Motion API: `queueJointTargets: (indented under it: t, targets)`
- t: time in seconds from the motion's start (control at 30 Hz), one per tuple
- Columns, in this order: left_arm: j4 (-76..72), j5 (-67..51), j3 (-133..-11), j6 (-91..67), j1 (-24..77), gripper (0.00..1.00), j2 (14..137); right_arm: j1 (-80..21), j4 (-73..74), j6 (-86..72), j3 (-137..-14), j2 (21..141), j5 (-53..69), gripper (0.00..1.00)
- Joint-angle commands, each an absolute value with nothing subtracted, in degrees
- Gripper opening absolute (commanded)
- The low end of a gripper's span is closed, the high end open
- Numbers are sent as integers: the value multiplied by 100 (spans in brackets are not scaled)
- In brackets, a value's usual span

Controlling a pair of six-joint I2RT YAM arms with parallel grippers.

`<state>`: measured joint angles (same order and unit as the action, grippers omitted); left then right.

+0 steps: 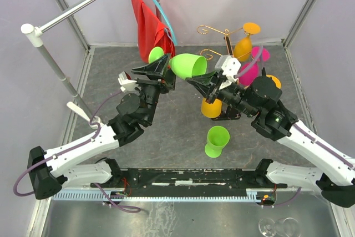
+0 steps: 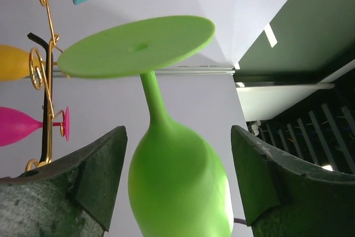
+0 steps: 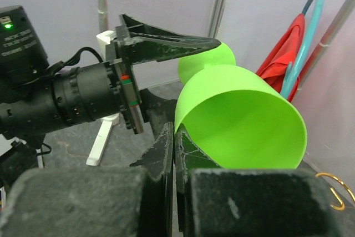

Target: Place the wine glass upside down on the wine glass rack

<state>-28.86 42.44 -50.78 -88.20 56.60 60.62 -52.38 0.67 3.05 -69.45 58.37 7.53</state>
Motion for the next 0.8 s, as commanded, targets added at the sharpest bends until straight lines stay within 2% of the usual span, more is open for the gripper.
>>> queueJointTargets:
  t: [0.0,0.13,0.3,0.5,0.63,0.77]
  targets:
    - [-3235,4621,-5043,-8624,5654,79,6086,-5371,-341,308,-6876,5559,823,1]
    - [-3301,4710,-5009,-8532,5649,68,6082,-5441,-293,365,-6843,5518,738,1]
    - [-3338,4710,-5027,-8432,5650,49,6100,-5505,-289,428,-6846,5595,677,1]
    - [-3357,4699,-5052,-8389,5643,35,6139,-5606,-302,495,-6838,5627,527,1]
    - [-3358,4606,-5114,-8376,5648,32,6210,-5659,-346,542,-6847,5678,404,1]
    - [-3283,4579,-5181,-8408,5649,37,6281,-5758,-348,623,-6871,5796,239,1]
